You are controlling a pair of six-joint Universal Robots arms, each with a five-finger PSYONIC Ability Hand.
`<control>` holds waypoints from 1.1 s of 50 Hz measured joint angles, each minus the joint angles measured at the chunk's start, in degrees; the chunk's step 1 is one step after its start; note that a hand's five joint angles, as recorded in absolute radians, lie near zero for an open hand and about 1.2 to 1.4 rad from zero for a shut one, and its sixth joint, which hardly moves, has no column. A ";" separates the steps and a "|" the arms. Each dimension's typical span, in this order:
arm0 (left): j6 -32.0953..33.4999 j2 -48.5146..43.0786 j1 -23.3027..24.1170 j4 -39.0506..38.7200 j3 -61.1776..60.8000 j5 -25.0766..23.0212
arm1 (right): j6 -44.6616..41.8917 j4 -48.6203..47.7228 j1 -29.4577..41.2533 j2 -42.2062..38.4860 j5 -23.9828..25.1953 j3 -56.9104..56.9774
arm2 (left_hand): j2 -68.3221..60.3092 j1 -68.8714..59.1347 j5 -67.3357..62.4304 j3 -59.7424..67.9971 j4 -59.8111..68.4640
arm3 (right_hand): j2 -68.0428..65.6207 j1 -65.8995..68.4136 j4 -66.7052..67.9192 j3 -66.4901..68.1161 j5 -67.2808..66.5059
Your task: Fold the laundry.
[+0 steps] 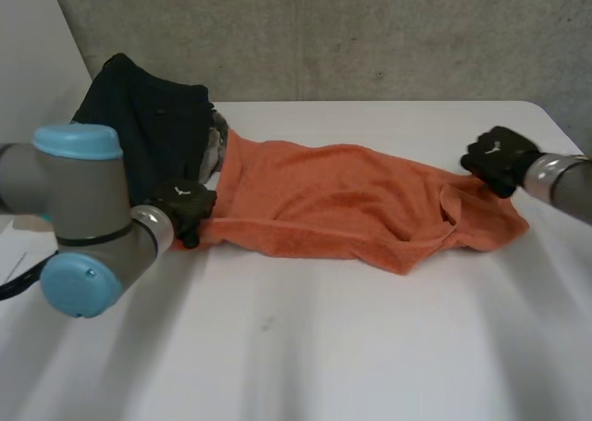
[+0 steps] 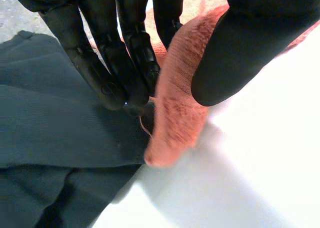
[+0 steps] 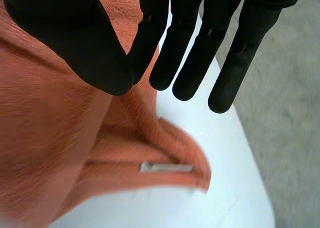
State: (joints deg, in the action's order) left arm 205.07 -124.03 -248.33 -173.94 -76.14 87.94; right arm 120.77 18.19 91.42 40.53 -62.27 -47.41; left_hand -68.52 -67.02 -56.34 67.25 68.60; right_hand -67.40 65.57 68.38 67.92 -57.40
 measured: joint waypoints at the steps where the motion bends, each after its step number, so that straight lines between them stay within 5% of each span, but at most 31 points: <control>1: 0.26 1.40 -0.20 0.82 -0.77 0.23 | 1.01 1.64 -1.15 2.45 0.03 -2.44 | 0.00 0.00 0.00 0.00 0.00 | 0.00 0.00 0.00 0.00 0.00; 5: 2.12 6.17 -0.99 3.87 -3.98 0.58 | 0.26 8.06 -4.61 8.60 0.15 -9.17 | 0.00 0.00 0.00 0.00 0.00 | 0.00 0.00 0.00 0.00 -0.04; 11: 8.66 13.08 -2.17 9.75 -10.77 -0.11 | -13.74 23.72 -10.53 16.77 -1.92 -18.87 | 0.00 0.00 0.00 0.13 0.00 | 0.00 0.00 0.01 0.01 -0.17; 15: 11.69 15.13 -2.42 10.91 -13.15 -1.28 | -18.62 26.91 -11.16 18.71 -1.94 -21.50 | -0.05 0.00 0.00 0.35 0.00 | 18.95 -17.16 -18.99 -18.84 17.79; 19: 12.90 15.32 -2.19 8.49 -12.73 -2.46 | -16.88 19.02 -8.29 19.22 1.57 -22.77 | -0.05 0.00 0.00 0.35 0.00 | 32.68 -30.74 -33.80 -33.38 33.92; 28: 7.98 12.55 -1.71 5.14 -6.06 0.74 | -5.97 -3.80 -1.77 13.43 8.97 -18.34 | -0.05 0.00 0.00 0.35 0.00 | 36.68 -34.06 -37.63 -37.14 38.08; 35: 4.04 12.24 -1.69 5.28 -2.71 1.73 | -5.79 -5.37 1.65 3.73 10.30 -7.88 | -0.05 0.00 0.00 0.35 0.01 | 36.68 -34.06 -37.63 -37.17 38.28; 45: 1.83 12.49 -0.86 5.74 0.01 1.93 | -11.84 3.46 3.74 -9.77 9.51 8.38 | -0.05 0.00 0.00 0.35 0.01 | 34.46 -33.09 -35.52 -34.86 34.04; 49: 1.04 12.64 -0.48 5.82 0.66 2.32 | -13.32 4.01 4.07 -12.92 7.68 12.47 | -0.05 0.00 0.00 0.35 0.01 | 4.05 -2.71 -6.02 -5.35 5.26; 55: 0.11 12.98 -0.38 6.04 0.22 3.07 | -11.53 4.61 3.15 -12.78 1.98 14.21 | -0.05 0.00 0.00 0.35 0.01 | -0.06 0.15 -0.05 -0.02 0.06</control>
State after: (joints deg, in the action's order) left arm 205.18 -111.05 -248.71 -167.89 -75.92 91.01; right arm 109.24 22.80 94.58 27.74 -60.28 -33.20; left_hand -68.58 -67.02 -56.34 67.60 68.61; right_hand -67.47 65.72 68.33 67.90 -57.33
